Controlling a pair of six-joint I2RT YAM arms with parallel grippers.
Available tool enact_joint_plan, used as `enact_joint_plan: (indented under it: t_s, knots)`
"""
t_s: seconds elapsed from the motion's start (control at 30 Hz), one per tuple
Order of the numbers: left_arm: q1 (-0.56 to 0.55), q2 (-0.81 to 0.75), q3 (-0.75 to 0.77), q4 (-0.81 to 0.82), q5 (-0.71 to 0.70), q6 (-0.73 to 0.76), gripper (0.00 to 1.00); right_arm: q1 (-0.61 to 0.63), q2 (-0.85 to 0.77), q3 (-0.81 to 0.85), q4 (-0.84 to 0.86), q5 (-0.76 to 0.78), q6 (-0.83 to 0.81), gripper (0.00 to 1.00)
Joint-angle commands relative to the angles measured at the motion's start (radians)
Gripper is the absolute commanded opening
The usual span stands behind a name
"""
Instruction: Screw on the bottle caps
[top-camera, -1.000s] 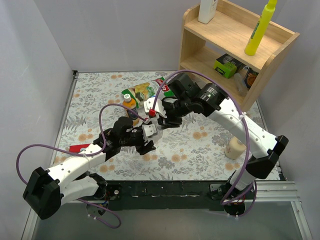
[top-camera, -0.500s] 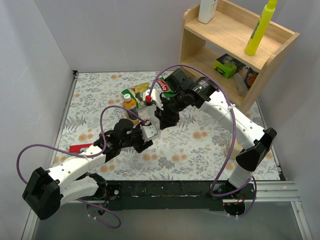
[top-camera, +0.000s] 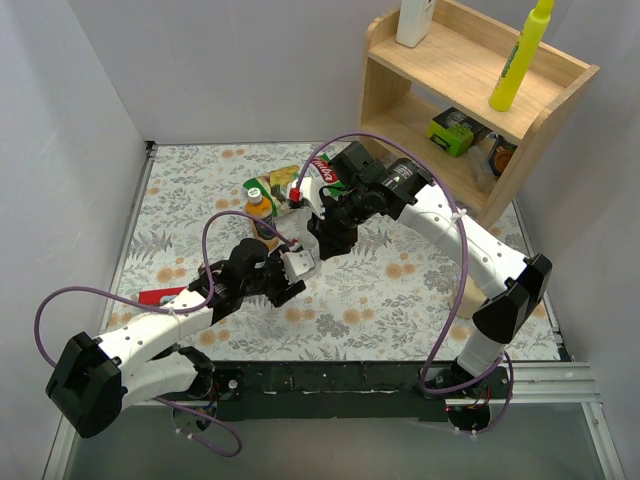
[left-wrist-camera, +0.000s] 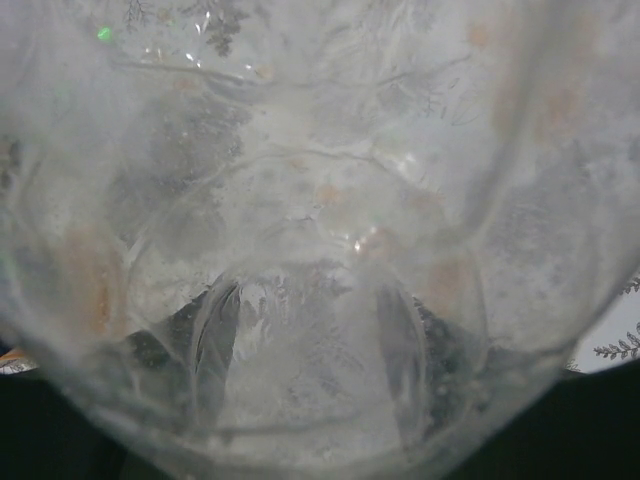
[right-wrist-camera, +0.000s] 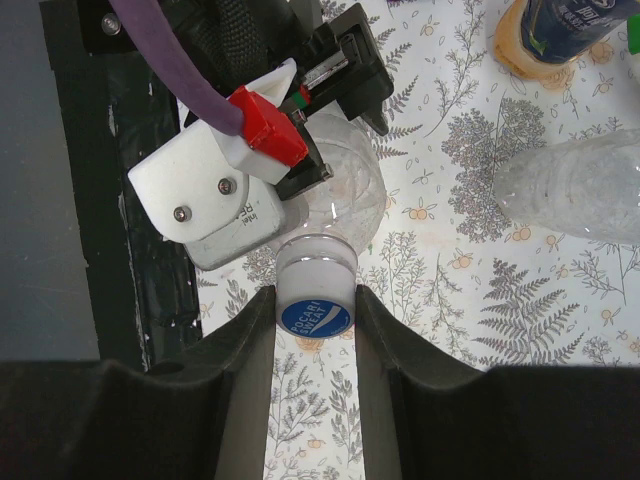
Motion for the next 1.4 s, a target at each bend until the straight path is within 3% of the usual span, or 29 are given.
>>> enact_joint_plan:
  t_s: [0.0,0.2,0.23,0.3,0.33,0.43,0.47,0.53,0.6,0.77,0.87,1.03,1.17,1.37]
  knots:
    - [0.003,-0.050,0.069,0.326,0.037,-0.071,0.00,0.051,0.058,-0.028,-0.133,-0.056,0.068,0.10]
    - [0.003,-0.071,-0.014,0.282,0.068,-0.031,0.00,0.051,0.069,0.032,-0.137,-0.031,0.052,0.23]
    - [0.003,-0.071,-0.020,0.265,0.065,-0.020,0.00,0.051,0.069,0.037,-0.135,-0.033,0.048,0.32]
    - [0.003,-0.071,-0.029,0.251,0.060,-0.014,0.00,0.052,0.069,0.055,-0.137,-0.042,0.032,0.42]
    - [0.003,-0.073,-0.043,0.245,0.063,-0.012,0.00,0.051,0.070,0.064,-0.137,-0.040,0.029,0.60]
    - [0.003,-0.077,-0.071,0.221,0.086,-0.019,0.00,0.051,0.078,0.124,-0.150,-0.036,0.008,0.88]
    - [0.003,-0.077,-0.075,0.210,0.101,-0.028,0.00,0.051,0.079,0.143,-0.170,-0.037,-0.006,0.90]
    - [0.004,-0.074,-0.092,0.182,0.143,-0.037,0.00,0.049,0.069,0.178,-0.182,-0.039,-0.047,0.91]
    - [0.006,-0.074,-0.103,0.124,0.270,0.003,0.00,0.046,0.027,0.169,-0.186,-0.022,-0.075,0.91]
    - [0.006,-0.074,-0.123,0.015,0.437,0.046,0.00,0.043,-0.083,0.052,-0.181,0.032,-0.248,0.92]
    - [0.006,-0.068,-0.112,-0.045,0.456,0.086,0.00,0.043,-0.190,-0.077,-0.166,-0.014,-0.442,0.92]
    - [0.006,-0.045,-0.054,-0.161,0.485,0.168,0.00,0.083,-0.361,-0.247,-0.005,-0.033,-0.627,0.93]
    - [0.006,0.007,0.006,-0.238,0.507,0.208,0.00,0.123,-0.387,-0.285,0.083,-0.016,-0.692,0.87]
    - [0.006,0.030,0.041,-0.253,0.510,0.250,0.00,0.169,-0.347,-0.261,0.036,-0.042,-0.823,0.74]
